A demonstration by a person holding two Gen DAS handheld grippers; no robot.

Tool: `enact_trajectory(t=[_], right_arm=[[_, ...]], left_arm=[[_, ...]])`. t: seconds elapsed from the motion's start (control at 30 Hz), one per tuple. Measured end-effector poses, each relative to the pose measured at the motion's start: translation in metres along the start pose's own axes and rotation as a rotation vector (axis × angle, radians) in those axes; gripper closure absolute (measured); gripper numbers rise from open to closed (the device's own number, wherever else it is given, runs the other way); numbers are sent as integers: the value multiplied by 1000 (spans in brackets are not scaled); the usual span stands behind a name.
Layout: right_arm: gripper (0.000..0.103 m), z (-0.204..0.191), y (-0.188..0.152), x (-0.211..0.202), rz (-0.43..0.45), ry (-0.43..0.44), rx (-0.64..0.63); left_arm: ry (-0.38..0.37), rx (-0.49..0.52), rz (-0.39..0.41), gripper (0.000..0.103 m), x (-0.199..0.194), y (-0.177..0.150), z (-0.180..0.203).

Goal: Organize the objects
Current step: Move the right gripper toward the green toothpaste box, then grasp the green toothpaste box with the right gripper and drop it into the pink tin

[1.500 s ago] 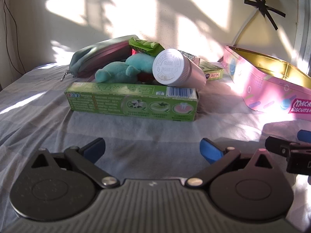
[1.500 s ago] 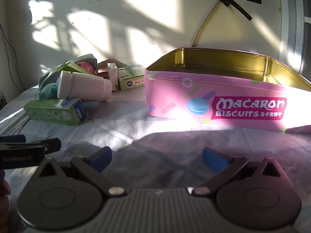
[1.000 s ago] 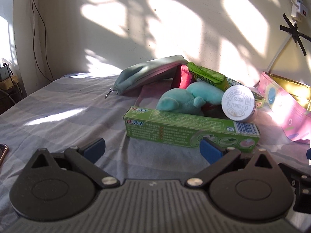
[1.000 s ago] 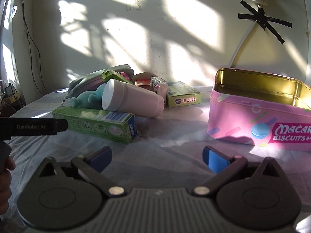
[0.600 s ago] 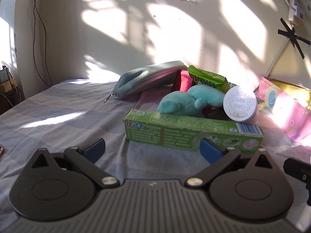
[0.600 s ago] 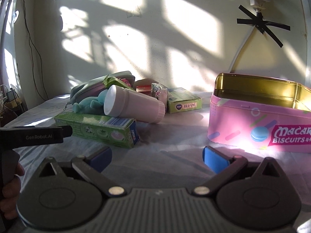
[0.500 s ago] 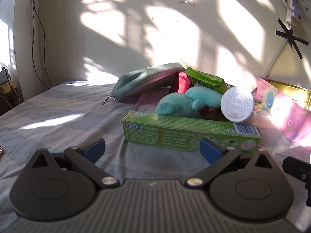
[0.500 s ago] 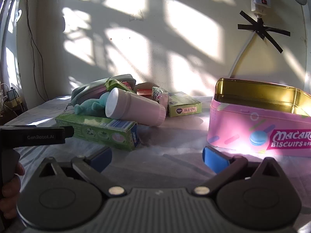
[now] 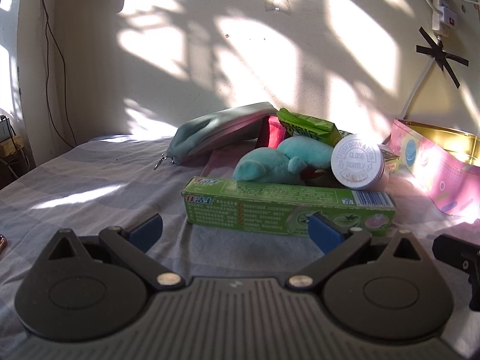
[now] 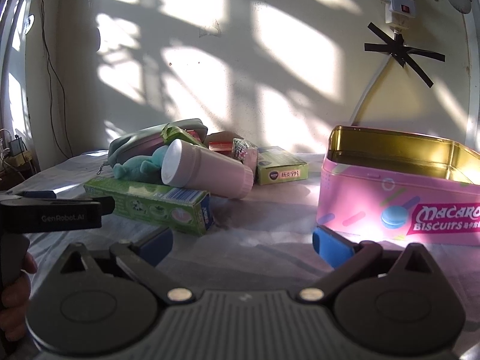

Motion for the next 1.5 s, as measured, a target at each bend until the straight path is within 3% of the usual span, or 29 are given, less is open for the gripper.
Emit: enact_trajectory(t=[0.47, 1.23, 1.5], right_arm=[[0, -4, 3, 9, -42, -39, -23], [0, -3, 9, 13, -48, -32, -10], [0, -6, 30, 23, -91, 81, -95]], left_arm=[[-19, -9, 10, 0, -2, 0, -1], [-21, -13, 8, 0, -3, 2, -1], [-86, -3, 63, 0, -3, 50, -37]])
Point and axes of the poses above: each gripper's, at about its wrist camera, not at the fingertips, and x roughly the way its jaws point, z to its right, y to its top, the point moved 3 cm from there along x, roughly the way its jaws point, and after that the axes turned 15 degrees about y, right-handed, at the moved point
